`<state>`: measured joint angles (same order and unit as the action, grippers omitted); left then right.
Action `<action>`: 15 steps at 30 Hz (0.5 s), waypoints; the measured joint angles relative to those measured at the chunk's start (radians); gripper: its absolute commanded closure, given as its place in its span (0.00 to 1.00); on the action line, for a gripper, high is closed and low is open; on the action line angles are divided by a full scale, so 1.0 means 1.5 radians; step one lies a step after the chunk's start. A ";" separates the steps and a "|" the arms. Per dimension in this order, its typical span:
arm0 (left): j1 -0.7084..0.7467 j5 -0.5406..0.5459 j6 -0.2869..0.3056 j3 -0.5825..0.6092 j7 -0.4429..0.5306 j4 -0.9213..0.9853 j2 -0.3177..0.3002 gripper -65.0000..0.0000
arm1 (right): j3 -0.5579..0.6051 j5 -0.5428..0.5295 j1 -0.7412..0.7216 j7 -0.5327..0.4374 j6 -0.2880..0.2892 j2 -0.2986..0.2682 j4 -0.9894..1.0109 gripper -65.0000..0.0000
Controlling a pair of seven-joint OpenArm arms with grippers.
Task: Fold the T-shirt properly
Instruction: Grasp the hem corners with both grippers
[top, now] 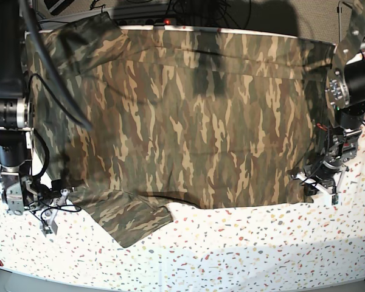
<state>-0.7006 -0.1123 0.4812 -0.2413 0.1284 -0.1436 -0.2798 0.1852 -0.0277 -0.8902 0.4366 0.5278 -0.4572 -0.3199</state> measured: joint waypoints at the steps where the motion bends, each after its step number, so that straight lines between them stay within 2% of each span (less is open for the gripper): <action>1: 0.000 0.000 0.000 0.000 0.000 0.000 0.000 1.00 | 0.000 -0.001 0.003 -0.005 -0.002 0.000 0.000 0.63; 5: 0.000 0.000 0.000 0.000 0.002 0.000 0.000 1.00 | 0.000 0.024 0.002 -0.007 -0.003 0.007 0.001 0.63; 13: 0.000 -0.002 0.000 0.000 0.003 0.000 0.000 1.00 | 0.000 0.031 0.025 -0.012 -0.005 0.014 0.002 0.63; 15: 0.000 -0.001 0.000 0.000 0.003 0.000 0.000 1.00 | 0.000 0.062 0.036 -0.014 -0.025 0.017 0.002 0.63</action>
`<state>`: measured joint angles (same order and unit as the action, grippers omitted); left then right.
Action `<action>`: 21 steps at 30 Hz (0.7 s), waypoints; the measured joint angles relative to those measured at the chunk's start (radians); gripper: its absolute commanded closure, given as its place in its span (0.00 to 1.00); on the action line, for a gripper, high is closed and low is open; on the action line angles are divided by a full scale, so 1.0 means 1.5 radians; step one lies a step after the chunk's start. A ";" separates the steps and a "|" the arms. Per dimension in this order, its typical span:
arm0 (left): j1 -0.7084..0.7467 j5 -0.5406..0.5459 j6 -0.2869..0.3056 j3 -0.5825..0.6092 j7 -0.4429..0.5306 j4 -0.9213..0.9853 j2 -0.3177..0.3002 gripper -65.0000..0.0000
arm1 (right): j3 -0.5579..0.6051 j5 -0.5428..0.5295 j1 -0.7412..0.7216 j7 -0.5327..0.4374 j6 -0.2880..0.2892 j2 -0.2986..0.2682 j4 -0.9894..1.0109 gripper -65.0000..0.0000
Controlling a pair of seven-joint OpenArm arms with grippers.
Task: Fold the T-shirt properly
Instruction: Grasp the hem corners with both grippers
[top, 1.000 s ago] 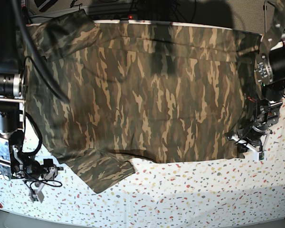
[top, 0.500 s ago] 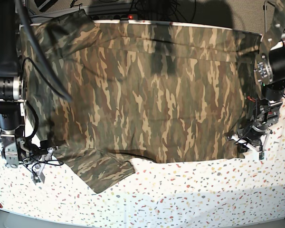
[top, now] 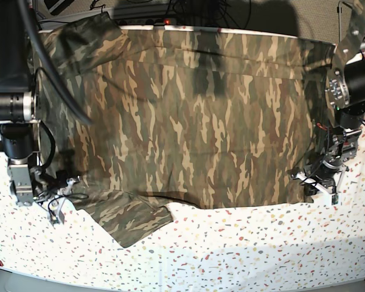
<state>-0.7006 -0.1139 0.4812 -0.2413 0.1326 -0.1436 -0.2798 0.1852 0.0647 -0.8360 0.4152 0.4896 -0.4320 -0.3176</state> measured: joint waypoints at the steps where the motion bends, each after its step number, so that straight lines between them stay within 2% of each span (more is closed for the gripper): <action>1: 0.000 0.000 0.000 0.000 0.000 0.000 0.000 1.00 | 0.000 0.009 0.000 -0.004 0.001 0.000 0.000 0.63; 3: 0.000 -0.001 0.000 0.000 0.000 0.000 0.000 1.00 | 0.000 0.043 -0.004 -0.007 0.001 0.000 0.000 0.58; 5: 0.000 -0.001 0.000 0.000 0.000 0.000 0.000 1.00 | 0.000 0.040 -0.004 -0.043 0.001 -0.002 0.000 0.46; 7: 0.000 -0.001 0.000 0.000 0.001 0.000 0.000 1.00 | 0.000 0.040 -0.004 -0.062 0.001 -0.002 0.000 0.41; 11: 0.000 -0.001 0.000 0.000 0.001 0.000 0.000 1.00 | 0.000 0.039 -0.004 -0.086 0.001 -0.002 0.000 0.41; 16: 0.000 -0.001 0.000 0.000 0.002 0.000 0.000 1.00 | 0.000 -0.013 0.014 -0.092 -0.012 -0.008 0.000 0.41; 21: 0.000 -0.001 -0.002 0.000 0.002 0.001 0.000 1.00 | 0.000 -0.017 0.037 -0.120 -0.018 -0.022 0.000 0.41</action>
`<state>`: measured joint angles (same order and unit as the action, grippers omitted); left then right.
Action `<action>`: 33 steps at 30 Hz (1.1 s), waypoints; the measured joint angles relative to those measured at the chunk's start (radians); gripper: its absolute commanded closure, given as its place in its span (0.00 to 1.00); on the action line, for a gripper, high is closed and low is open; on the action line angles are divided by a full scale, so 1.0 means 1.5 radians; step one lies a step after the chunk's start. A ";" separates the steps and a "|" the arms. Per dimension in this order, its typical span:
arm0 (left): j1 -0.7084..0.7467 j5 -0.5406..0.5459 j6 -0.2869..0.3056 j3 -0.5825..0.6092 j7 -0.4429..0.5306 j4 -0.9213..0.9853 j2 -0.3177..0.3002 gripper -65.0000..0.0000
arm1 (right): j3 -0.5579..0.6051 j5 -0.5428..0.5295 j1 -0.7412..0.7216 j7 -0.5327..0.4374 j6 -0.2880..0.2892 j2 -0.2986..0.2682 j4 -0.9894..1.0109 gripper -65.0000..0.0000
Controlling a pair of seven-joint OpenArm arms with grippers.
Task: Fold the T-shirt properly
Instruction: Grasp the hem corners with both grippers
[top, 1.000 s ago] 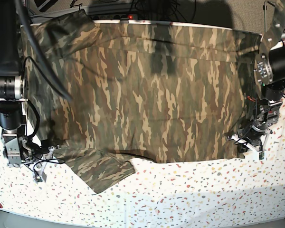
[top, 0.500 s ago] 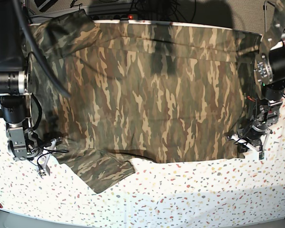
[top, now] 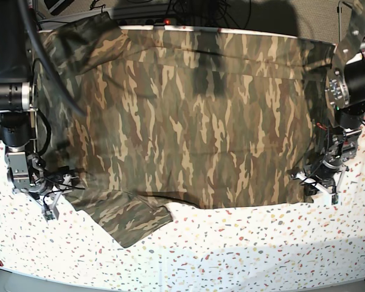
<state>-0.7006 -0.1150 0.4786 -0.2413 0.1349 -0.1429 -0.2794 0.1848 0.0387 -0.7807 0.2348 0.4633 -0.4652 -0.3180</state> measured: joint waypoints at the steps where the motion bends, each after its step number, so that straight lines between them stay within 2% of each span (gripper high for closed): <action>1: 0.000 0.000 0.000 0.000 0.000 0.000 0.000 1.00 | 0.000 0.000 0.002 -0.003 -0.002 0.000 0.000 0.41; 3: 0.000 0.000 0.002 0.000 0.000 0.000 0.000 1.00 | -0.001 -0.001 0.006 -0.006 -0.002 -0.001 -0.001 0.43; 9: 0.000 0.000 0.002 0.000 0.000 0.000 0.000 1.00 | -0.001 -0.006 0.007 -0.002 0.014 0.000 -0.002 0.63; 14: 0.000 0.000 0.002 0.000 0.000 0.000 0.000 1.00 | -0.001 -0.011 0.007 0.023 0.023 0.002 -0.002 0.92; 16: 0.000 0.000 0.002 0.000 0.000 0.000 0.000 1.00 | -0.001 -0.011 0.006 0.034 0.023 0.002 -0.003 1.00; 19: 0.000 0.000 0.002 0.000 -0.002 0.000 0.000 1.00 | -0.001 -0.010 0.005 0.035 0.023 0.002 -0.003 0.99; 24: 0.000 0.001 0.002 0.000 -0.005 0.000 0.000 1.00 | 0.000 -0.003 0.004 0.005 0.021 -0.005 -0.002 0.65; 26: 0.000 0.000 0.001 0.000 -0.005 0.000 0.000 1.00 | 0.000 -0.030 -0.002 0.013 0.021 -0.011 -0.001 0.56; 29: 0.000 0.000 0.002 0.000 -0.005 0.000 0.000 1.00 | 0.000 -0.103 -0.010 0.020 0.030 -0.032 0.000 0.54; 33: 0.000 0.001 0.000 0.000 -0.005 0.000 0.000 1.00 | 0.000 -0.115 -0.007 0.037 0.029 -0.062 -0.001 0.54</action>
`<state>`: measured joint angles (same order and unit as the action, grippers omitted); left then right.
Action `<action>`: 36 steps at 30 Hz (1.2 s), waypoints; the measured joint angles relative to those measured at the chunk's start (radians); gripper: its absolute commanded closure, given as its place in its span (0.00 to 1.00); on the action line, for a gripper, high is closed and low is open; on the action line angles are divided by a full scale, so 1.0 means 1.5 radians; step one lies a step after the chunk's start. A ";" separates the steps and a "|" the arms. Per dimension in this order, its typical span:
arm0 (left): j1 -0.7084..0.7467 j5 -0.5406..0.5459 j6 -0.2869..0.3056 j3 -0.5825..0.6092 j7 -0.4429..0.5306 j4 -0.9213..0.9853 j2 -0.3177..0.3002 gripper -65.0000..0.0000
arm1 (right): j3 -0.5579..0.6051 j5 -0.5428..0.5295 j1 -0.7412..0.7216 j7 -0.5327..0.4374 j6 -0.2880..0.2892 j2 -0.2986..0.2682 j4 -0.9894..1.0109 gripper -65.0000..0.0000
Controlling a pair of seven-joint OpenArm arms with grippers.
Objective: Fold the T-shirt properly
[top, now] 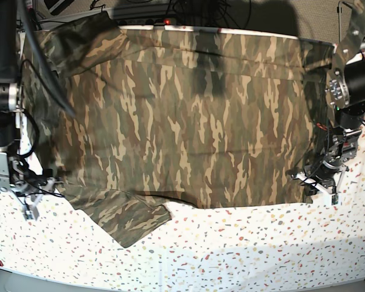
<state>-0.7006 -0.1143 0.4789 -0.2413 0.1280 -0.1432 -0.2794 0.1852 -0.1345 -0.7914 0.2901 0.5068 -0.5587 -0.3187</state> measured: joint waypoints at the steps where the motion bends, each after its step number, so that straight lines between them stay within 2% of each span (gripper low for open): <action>1: 0.000 0.000 0.000 0.000 0.000 0.000 0.000 1.00 | 0.000 0.000 0.006 0.008 0.000 -0.005 0.000 0.54; 3: 0.000 0.000 0.000 0.000 0.000 0.000 0.000 1.00 | 0.000 -0.019 0.025 0.014 0.000 -0.009 0.000 0.54; 6: 0.000 0.000 0.000 0.000 0.000 0.000 0.000 1.00 | 0.000 -0.068 0.040 0.012 0.028 -0.004 0.000 0.54; 9: 0.000 0.000 0.002 0.000 -0.001 0.000 -0.001 1.00 | 0.000 -0.089 0.042 0.009 0.030 0.004 0.000 0.54; 18: 0.018 0.004 0.002 0.000 0.028 -0.002 0.000 1.00 | 0.000 -0.086 0.023 0.003 0.032 0.008 0.000 0.54; 24: 0.024 0.005 0.002 0.000 0.039 -0.003 0.000 1.00 | 0.000 -0.086 -0.012 0.004 0.076 0.001 0.001 0.54; 28: 0.025 0.004 0.002 0.000 0.048 -0.003 0.000 1.00 | 0.000 -0.086 -0.020 0.013 0.076 -0.012 0.001 0.54; 36: 0.028 0.002 0.002 0.000 0.065 -0.002 0.000 1.00 | 0.000 -0.085 -0.008 0.038 0.075 -0.006 0.001 0.54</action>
<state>-0.6586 -0.1116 0.4820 -0.2413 0.2256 -0.1455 -0.2794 0.1852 -0.2615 -0.8032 0.3466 0.6189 -0.5674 -0.3176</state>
